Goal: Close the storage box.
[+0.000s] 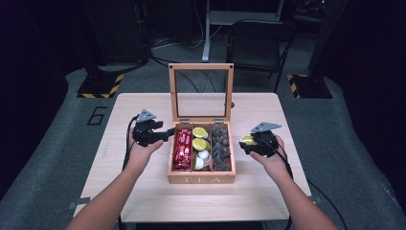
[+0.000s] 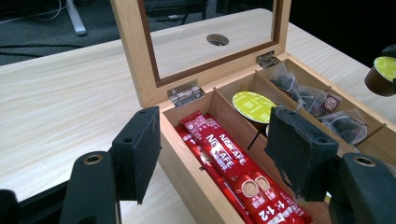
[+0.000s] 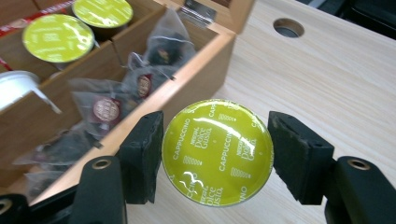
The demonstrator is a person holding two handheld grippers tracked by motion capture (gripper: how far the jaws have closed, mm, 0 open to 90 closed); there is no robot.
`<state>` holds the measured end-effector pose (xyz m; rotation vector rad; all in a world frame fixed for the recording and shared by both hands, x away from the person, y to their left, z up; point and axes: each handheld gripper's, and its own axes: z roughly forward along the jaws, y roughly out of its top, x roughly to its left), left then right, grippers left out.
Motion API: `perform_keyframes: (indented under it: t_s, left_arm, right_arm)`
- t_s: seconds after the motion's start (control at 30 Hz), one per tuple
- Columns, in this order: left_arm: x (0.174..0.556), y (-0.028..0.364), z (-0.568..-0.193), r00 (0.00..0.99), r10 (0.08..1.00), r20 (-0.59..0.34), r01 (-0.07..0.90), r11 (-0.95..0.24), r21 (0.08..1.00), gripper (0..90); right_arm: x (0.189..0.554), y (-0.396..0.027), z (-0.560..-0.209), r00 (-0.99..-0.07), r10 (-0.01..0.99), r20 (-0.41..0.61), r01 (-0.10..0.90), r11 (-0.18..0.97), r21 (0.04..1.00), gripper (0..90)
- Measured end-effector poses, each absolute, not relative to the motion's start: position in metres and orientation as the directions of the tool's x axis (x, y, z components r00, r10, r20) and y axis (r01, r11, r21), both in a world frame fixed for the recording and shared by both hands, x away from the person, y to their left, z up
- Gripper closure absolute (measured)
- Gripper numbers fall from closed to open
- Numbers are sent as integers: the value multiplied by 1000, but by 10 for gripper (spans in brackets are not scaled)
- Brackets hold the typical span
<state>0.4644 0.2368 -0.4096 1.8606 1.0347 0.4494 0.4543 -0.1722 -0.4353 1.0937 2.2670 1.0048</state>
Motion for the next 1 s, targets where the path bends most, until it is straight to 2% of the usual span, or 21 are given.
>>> perform_keyframes:
  t_s: [0.57,1.0]
  left_arm:
    - [465,237,-410,578,808,-115,470,-215,856,350]
    - [465,237,-410,580,806,-117,472,-216,855,350]
  right_arm:
    - [464,-198,-447,-504,862,-62,547,373,750,375]
    - [470,-206,-451,-469,881,-64,559,352,750,374]
